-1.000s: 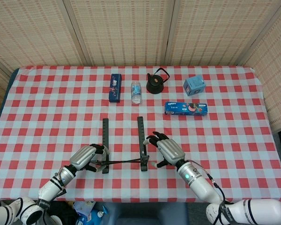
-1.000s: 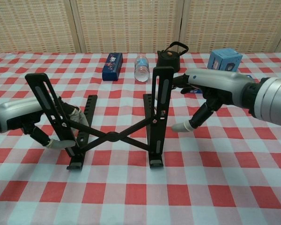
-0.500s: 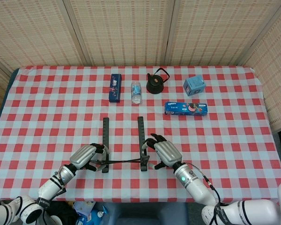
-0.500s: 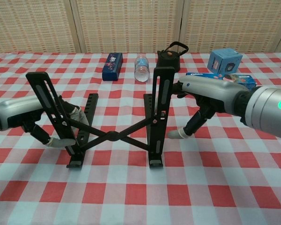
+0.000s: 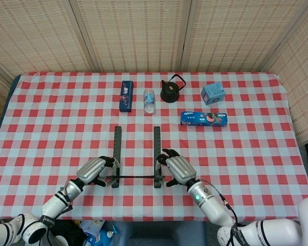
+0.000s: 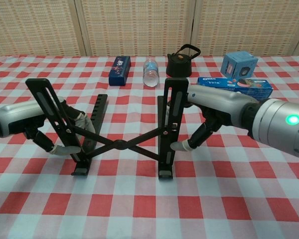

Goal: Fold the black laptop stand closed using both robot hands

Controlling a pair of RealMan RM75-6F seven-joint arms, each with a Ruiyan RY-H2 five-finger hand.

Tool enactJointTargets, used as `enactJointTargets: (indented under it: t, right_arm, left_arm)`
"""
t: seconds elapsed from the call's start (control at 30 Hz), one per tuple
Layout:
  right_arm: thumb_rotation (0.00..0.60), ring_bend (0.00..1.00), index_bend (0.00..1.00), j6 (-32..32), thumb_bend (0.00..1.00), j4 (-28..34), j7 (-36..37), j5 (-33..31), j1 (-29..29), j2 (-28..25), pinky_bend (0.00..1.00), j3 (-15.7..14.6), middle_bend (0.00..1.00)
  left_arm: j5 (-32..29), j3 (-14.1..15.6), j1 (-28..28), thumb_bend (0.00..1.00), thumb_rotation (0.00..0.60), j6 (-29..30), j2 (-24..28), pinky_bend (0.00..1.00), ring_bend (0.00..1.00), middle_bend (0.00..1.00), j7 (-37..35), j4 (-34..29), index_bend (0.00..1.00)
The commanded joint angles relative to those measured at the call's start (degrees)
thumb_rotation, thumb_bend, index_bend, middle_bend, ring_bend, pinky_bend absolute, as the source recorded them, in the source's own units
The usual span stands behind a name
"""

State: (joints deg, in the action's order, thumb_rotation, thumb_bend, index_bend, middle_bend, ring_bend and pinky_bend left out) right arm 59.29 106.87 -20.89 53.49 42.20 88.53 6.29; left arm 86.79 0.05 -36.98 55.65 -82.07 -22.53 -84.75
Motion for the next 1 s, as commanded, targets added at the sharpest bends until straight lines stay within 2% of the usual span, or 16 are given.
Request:
enactJointTargets:
  t: [0.03, 0.37, 0.63, 0.9, 1.0]
  right_arm:
    - [0.6, 0.06, 0.43, 0.4, 0.23, -0.2, -0.4, -0.2, -0.1, 0.4, 0.07, 0.0, 0.25]
    - [0.6, 0.06, 0.43, 2.0, 0.21, -1.1, -0.8, -0.1, -1.0, 1.4, 0.07, 0.3, 0.25]
    - [0.6, 0.06, 0.43, 3.4, 0.1, -2.0, -1.3, -0.4, -1.7, 2.8, 0.07, 0.9, 0.25]
    - [0.6, 0.07, 0.43, 4.1, 0.1, -2.4, -1.5, 0.0, -2.4, 3.5, 0.07, 0.9, 0.27]
    - [0.6, 0.07, 0.43, 3.7, 0.12, -2.5, -1.3, -0.1, -2.5, 3.7, 0.07, 1.0, 0.27]
  left_arm:
    - [0.0, -0.1, -0.1, 0.33, 0.6, -0.1, 0.1, 0.25, 0.31, 0.36, -0.1, 0.0, 0.62]
    - [0.1, 0.0, -0.2, 0.33, 0.6, -0.4, 0.2, 0.25, 0.31, 0.36, 0.0, -0.4, 0.62]
    - [0.1, -0.2, -0.4, 0.33, 0.6, -0.5, 0.3, 0.25, 0.31, 0.36, 0.0, -0.6, 0.62]
    - [0.0, -0.3, -0.5, 0.33, 0.6, -0.6, 0.3, 0.25, 0.31, 0.36, 0.1, -0.6, 0.63]
    - [0.0, -0.4, -0.5, 0.33, 0.6, -0.5, 0.3, 0.25, 0.31, 0.36, 0.1, -0.6, 0.63]
